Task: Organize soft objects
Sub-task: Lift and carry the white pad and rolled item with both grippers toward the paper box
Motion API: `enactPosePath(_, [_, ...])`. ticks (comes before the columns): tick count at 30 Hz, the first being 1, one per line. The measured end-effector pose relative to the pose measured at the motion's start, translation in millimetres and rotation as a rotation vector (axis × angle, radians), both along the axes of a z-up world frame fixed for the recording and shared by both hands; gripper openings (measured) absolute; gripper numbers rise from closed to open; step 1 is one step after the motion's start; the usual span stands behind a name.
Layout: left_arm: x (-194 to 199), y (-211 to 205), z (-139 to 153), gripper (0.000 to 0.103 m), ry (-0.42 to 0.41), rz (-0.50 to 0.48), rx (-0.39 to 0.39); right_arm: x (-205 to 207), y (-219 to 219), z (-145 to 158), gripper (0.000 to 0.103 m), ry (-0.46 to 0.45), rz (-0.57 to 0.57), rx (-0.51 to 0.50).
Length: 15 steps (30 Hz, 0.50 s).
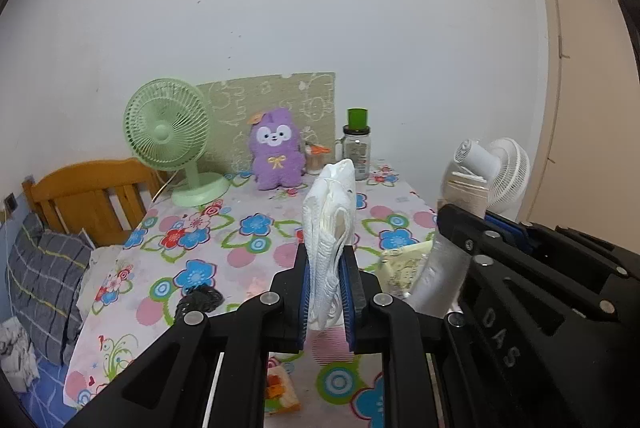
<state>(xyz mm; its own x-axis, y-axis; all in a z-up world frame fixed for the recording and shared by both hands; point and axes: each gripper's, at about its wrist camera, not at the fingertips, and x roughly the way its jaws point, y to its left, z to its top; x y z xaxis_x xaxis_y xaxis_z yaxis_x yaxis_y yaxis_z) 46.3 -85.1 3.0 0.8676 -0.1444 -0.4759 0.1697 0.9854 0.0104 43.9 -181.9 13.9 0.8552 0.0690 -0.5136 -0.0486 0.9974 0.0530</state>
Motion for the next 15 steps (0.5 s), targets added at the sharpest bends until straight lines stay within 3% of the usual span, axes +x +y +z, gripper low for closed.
enactPosePath(15, [1,-59,0,0.011,0.018,-0.051,-0.009,0,-56,-4,0.01,0.014,-0.042,-0.014])
